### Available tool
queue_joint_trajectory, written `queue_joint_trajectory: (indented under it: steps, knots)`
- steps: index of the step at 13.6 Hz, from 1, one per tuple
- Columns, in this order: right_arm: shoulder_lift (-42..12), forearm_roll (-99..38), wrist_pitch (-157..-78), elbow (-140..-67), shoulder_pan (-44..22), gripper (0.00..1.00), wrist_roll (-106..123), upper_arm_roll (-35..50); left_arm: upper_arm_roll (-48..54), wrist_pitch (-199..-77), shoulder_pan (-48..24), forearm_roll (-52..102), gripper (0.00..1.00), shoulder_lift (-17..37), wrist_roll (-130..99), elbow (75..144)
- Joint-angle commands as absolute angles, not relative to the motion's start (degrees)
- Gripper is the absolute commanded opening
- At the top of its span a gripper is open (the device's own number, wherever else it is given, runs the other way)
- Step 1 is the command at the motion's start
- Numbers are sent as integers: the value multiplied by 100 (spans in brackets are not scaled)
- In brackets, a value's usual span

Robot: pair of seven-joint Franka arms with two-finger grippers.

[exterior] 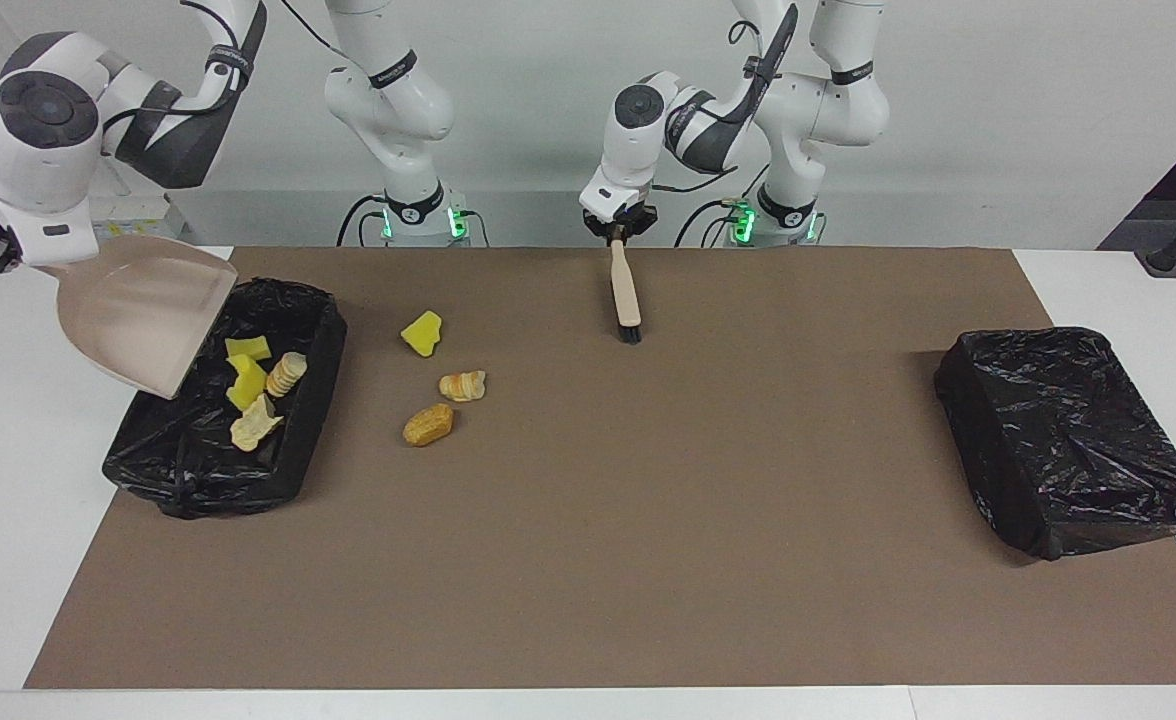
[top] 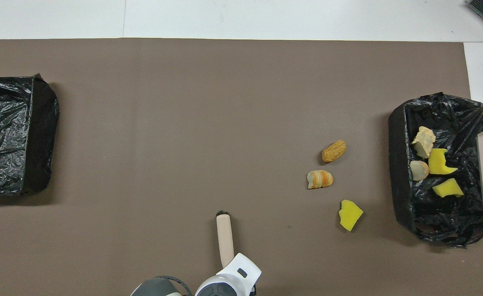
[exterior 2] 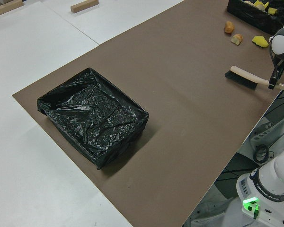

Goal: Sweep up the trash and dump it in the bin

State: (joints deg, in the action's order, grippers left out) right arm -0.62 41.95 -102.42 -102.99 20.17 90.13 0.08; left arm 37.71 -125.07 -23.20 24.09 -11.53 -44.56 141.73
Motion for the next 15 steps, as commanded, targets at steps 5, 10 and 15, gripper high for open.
queue_joint_trajectory:
  steps: [5,10,15]
  knots:
    - [-88,2595,-9880,-10257,1329,0,6642,123,3552,-12017,-1829,2444,100,-967,-3534,13721]
    - [-228,1233,-9273,-10274,336,0,3346,123,2262,-11242,-1881,760,100,-1133,-2964,13017]
    - [-553,55,-9360,-10275,-991,0,953,123,425,-10154,-1854,264,100,-749,-785,11053]
